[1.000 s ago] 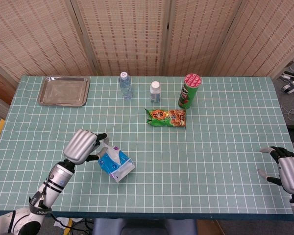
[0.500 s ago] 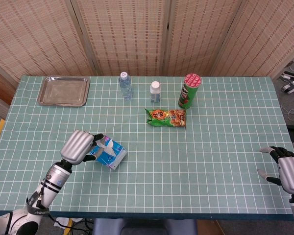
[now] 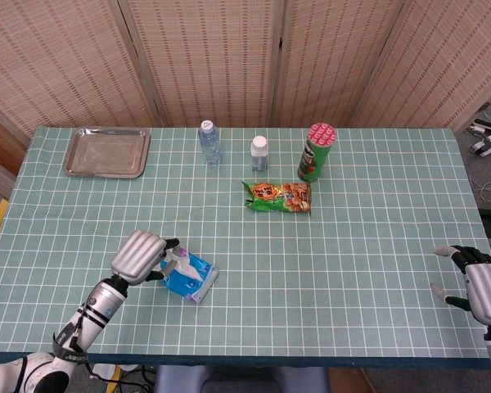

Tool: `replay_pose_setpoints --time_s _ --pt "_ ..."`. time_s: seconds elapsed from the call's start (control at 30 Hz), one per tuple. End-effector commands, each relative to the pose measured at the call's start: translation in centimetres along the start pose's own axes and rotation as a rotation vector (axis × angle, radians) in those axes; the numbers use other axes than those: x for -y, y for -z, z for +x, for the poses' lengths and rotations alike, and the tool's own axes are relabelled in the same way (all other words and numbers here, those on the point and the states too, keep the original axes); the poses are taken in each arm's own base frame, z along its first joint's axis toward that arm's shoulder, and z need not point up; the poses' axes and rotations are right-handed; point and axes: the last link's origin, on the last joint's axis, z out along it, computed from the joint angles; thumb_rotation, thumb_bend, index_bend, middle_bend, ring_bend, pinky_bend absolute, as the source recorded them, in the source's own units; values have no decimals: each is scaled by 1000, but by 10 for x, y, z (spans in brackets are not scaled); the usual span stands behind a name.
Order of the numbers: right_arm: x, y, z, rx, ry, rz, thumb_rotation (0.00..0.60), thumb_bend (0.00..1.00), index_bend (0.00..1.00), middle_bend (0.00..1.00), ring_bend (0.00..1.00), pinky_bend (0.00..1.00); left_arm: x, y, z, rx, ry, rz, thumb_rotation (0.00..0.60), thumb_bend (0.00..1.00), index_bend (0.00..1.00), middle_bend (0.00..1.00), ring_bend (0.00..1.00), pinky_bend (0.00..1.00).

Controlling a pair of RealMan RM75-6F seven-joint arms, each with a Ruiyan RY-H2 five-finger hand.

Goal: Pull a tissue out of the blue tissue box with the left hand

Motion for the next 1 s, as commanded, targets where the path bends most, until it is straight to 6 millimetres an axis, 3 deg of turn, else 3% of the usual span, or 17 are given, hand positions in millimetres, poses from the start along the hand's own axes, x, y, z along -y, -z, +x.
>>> replay_pose_setpoints --time_s 0.03,0.23,0.3,0.43,0.53,0.8,1.0 --pt "0 0 0 0 0 0 600 115 329 388 306 424 1 0 5 -20 11 6 600 464 764 1000 1000 1000" --pt "0 0 0 1 0 -1 600 115 329 390 307 424 7 4 57 -212 190 41 600 464 767 1000 1000 1000" --pt "0 0 0 2 1 1 600 115 329 390 307 424 9 6 58 -199 164 36 600 464 768 1000 1000 1000" --pt "2 -1 -1 5 3 6 600 115 329 390 307 424 11 7 38 -86 40 29 600 464 766 1000 1000 1000" --pt "2 0 -1 3 4 5 600 114 329 390 307 424 12 5 34 -86 50 45 600 464 766 1000 1000 1000" --pt "1 -1 0 2 0 3 600 115 329 390 307 424 13 1 69 -200 88 56 600 464 766 1000 1000 1000" --pt "0 0 1 -1 -1 4 600 114 329 390 307 424 13 -13 92 -258 90 81 600 464 766 1000 1000 1000"
